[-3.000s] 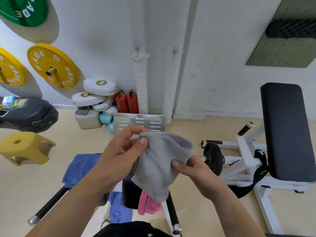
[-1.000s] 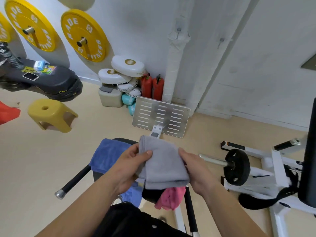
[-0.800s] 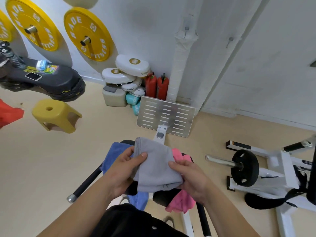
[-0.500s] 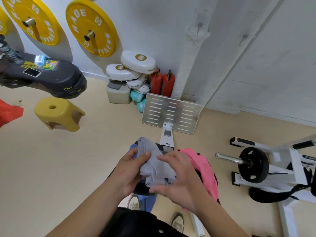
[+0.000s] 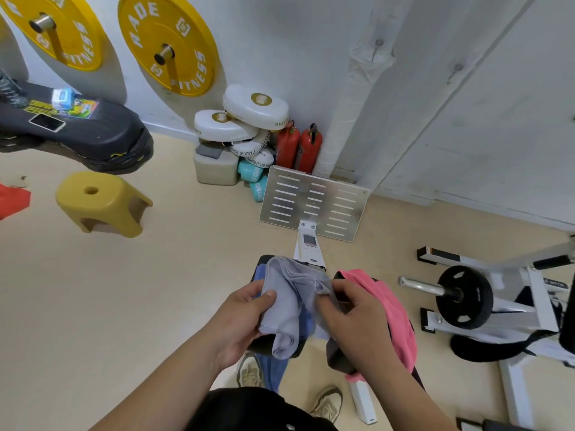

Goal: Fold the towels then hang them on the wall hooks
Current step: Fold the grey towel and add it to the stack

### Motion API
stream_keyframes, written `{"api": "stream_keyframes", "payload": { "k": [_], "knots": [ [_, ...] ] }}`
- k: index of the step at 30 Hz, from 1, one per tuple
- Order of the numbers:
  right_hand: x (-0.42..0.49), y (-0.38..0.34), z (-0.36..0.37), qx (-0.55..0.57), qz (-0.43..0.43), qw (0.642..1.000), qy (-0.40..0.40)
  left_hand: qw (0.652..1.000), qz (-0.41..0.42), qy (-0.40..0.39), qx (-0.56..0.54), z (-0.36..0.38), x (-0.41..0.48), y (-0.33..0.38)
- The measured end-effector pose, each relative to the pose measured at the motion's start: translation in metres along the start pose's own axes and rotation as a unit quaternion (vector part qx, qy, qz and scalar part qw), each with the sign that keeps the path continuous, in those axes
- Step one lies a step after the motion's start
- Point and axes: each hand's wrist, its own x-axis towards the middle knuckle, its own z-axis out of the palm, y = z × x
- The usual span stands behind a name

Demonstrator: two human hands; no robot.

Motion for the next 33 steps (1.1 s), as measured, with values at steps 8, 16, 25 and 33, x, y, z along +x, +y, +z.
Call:
{"api": "stream_keyframes", "payload": {
  "k": [8,16,25,33],
  "knots": [
    [-0.015,0.027,0.042,-0.230,-0.128,0.962,-0.075,0.985,-0.072,-0.036,-0.154,0.010,0.001,0.002],
    [-0.010,0.044,0.041,-0.257,-0.124,0.958,0.006,0.997,0.013,-0.026,-0.071,0.025,0.025,0.014],
    [0.022,0.094,0.063,-0.413,-0.206,0.886,-0.035,0.996,-0.019,0.070,0.053,-0.019,0.067,0.001],
    [0.005,0.120,0.083,-0.384,-0.119,0.907,-0.123,0.927,0.074,0.178,0.323,-0.037,0.086,-0.032]
  ]
}}
